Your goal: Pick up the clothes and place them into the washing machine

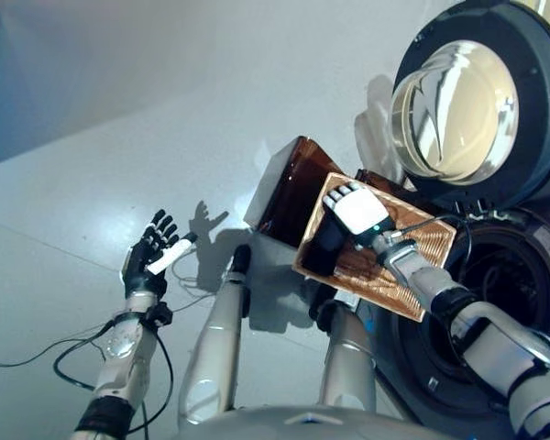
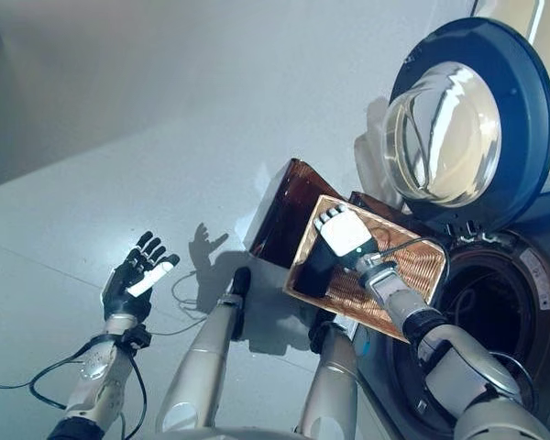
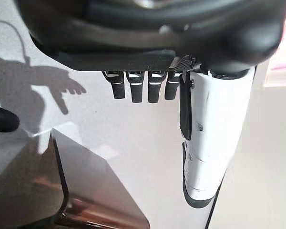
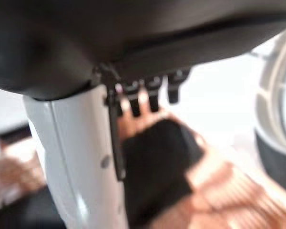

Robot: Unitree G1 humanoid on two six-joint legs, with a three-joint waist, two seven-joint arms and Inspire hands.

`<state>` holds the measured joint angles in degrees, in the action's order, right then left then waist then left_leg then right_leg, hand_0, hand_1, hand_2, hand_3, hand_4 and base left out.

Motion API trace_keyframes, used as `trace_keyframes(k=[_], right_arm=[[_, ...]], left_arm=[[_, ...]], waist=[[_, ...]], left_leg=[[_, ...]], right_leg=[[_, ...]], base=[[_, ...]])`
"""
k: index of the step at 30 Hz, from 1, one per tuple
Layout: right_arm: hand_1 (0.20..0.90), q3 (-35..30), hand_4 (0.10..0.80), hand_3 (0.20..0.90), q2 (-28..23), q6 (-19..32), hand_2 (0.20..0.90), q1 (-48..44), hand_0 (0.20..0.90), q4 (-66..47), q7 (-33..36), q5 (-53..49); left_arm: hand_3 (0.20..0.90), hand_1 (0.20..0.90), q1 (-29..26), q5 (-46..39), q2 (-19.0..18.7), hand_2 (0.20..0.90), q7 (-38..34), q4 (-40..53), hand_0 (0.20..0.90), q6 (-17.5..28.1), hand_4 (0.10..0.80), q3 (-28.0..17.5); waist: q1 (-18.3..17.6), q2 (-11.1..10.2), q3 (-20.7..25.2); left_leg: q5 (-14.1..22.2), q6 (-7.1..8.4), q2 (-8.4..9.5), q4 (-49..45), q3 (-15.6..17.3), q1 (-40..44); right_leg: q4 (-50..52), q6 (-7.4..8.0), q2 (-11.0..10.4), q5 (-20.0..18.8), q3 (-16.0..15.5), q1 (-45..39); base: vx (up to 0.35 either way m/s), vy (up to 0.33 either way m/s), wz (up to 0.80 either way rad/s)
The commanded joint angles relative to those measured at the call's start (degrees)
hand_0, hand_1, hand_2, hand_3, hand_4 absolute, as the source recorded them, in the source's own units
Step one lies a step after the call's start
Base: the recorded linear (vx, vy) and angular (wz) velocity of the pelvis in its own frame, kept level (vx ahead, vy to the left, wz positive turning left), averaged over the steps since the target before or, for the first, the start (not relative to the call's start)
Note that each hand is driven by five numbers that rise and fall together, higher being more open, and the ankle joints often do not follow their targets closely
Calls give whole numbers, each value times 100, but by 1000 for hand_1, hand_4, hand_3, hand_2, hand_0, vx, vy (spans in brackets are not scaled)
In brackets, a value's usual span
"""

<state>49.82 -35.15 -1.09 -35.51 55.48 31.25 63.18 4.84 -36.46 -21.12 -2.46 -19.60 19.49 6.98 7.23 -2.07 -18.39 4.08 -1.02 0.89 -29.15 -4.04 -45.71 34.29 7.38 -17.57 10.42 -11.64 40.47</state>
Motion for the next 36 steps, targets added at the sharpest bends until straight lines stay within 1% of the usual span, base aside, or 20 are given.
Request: trace_keyframes(k=[1,5,10,13,18,22,27,29,30,31,32,36], right_arm=[[900,-65,800,900,-187,-293,900,-206,900,262,217,164],[900,-90,800,900,-162,-384,900,-162,900,550,204,203],[900,-111,800,900,-285,-353,900,-111,900,449,218,194],[900,-139,800,900,-262,-344,900,-115,900,426,254,152],[900,-118,800,900,-233,-325,900,-156,900,365,318,104],[900,-145,800,900,-260,-273,900,-170,900,154,386,41],[900,-112,800,900,-198,-265,900,-165,900,187,366,60],[900,-119,800,900,-106,-298,900,-150,900,384,357,53],[801,-120,729,801,-88,-300,801,-144,801,410,339,41],[255,-117,339,255,-64,-308,255,-138,255,452,336,38],[200,-119,300,200,-30,-321,200,-129,200,525,326,40],[200,-139,300,200,-5,-364,200,-132,200,662,313,14]], left_arm=[[900,900,220,41,-365,900,81,774,900,555,800,-196],[900,900,303,20,-406,900,152,811,900,530,800,-206],[900,900,376,18,-461,900,216,875,900,499,800,-206],[900,900,345,51,-453,900,205,852,900,491,800,-165],[900,900,386,59,-499,900,234,922,900,485,800,-117],[900,900,414,48,-491,900,196,938,900,502,800,-156],[900,900,424,55,-445,900,159,933,900,498,800,-172],[900,900,456,62,-434,900,155,962,900,493,800,-146],[900,900,461,60,-439,900,159,959,900,492,800,-147],[900,900,468,55,-442,900,165,952,900,497,800,-151],[900,900,483,39,-441,900,178,957,900,497,800,-151],[900,900,484,16,-464,900,178,939,900,513,800,-175]], waist=[[90,76,307],[124,126,300],[130,159,265],[142,192,244],[148,219,275],[147,243,304],[150,278,314],[172,297,313],[178,299,308],[180,301,319],[187,312,329],[198,309,336]], left_leg=[[569,247,-89,-554,-11,-117],[584,258,-108,-633,-30,-137],[636,256,-128,-847,-63,-245],[692,260,-123,-998,-86,-314],[711,258,-126,-1068,-83,-379],[827,246,-110,-1366,-102,-554],[992,234,-106,-1762,-116,-759],[1054,224,-95,-1920,-139,-838],[1060,221,-89,-1943,-137,-857],[1066,222,-84,-1956,-143,-878],[1068,218,-86,-1953,-150,-890],[1052,224,-68,-1971,-163,-947]], right_leg=[[172,93,-18,-546,287,103],[344,60,3,-443,297,165],[610,26,34,-317,336,310],[791,8,24,-224,358,394],[887,6,29,-193,378,483],[1225,-24,8,-29,422,690],[1569,-81,-44,154,496,877],[1708,-107,-84,221,516,934],[1737,-112,-93,243,512,953],[1761,-111,-95,254,522,974],[1786,-115,-102,267,522,1005],[1844,-142,-104,306,538,1047]], base=[[-25,-3,-3],[-10,-7,-3],[-23,-10,-1],[0,0,0],[0,0,0],[0,0,0],[-1,-2,1],[3,-21,6],[4,-26,6],[1,-19,6],[1,-16,6],[-3,-10,3]])
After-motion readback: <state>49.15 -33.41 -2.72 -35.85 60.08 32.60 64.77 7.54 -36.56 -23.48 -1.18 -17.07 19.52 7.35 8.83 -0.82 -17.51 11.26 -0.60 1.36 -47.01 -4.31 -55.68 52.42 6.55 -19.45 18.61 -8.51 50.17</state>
